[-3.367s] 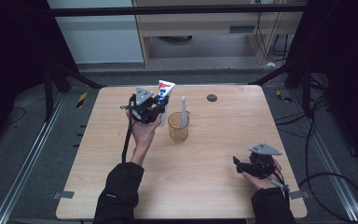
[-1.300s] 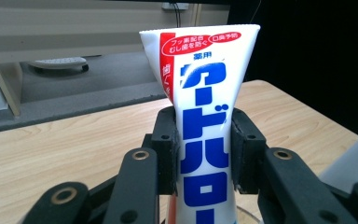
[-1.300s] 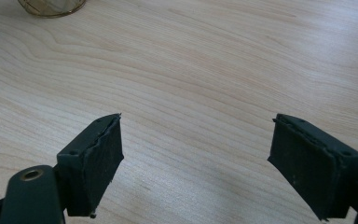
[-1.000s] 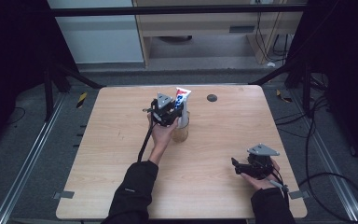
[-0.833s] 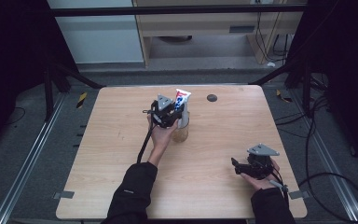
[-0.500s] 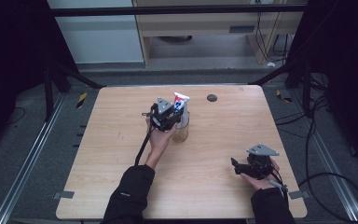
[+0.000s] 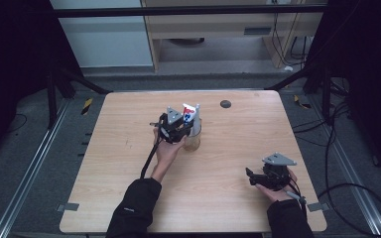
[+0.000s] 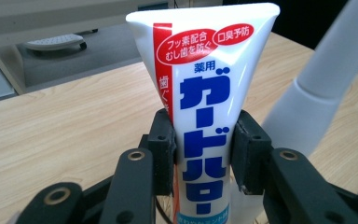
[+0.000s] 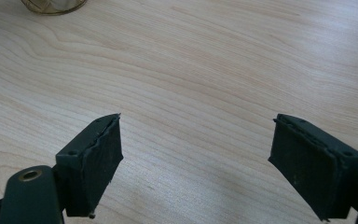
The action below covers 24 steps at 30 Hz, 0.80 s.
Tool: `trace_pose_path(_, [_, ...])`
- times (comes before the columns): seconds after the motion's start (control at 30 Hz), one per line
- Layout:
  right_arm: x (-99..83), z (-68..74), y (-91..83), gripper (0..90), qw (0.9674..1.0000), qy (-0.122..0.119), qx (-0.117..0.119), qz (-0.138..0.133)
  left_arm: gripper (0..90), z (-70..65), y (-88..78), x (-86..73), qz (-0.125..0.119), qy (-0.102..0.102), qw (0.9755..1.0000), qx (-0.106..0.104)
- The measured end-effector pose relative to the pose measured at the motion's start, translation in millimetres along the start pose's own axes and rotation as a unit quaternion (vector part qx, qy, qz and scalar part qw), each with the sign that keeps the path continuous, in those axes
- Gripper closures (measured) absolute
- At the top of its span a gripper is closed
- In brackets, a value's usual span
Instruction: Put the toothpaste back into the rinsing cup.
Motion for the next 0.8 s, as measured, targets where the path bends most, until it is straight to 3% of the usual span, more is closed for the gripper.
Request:
trace_pose_path(0.3, [0.2, 0.4, -0.2, 16.5, 1.0, 0.0, -0.001, 0.0, 62.4, -2.0, -2.7, -9.6, 0.021, 0.012, 0.9997, 0.001])
trace_pose_path(0.63, [0.3, 0.6, 0.1, 16.3, 1.0, -0.003, -0.001, 0.0, 60.5, -1.9, -10.4, -7.1, 0.035, 0.021, 0.9991, 0.002])
trace_pose_path(0.8, [0.1, 0.7, 0.2, 16.3, 1.0, -0.002, -0.001, 0.001, 54.1, -0.1, -15.9, -1.0, 0.031, 0.021, 0.9993, -0.003])
Point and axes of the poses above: each handheld gripper's, and its own axes: y roughly forward along the jaws, x roughly out of its top, z roughly to its left, the point moved 6 cm from there along y, roughly forward along the jaws, and after that the axes turned 14 degrees about -z, right-handed, at the moved point
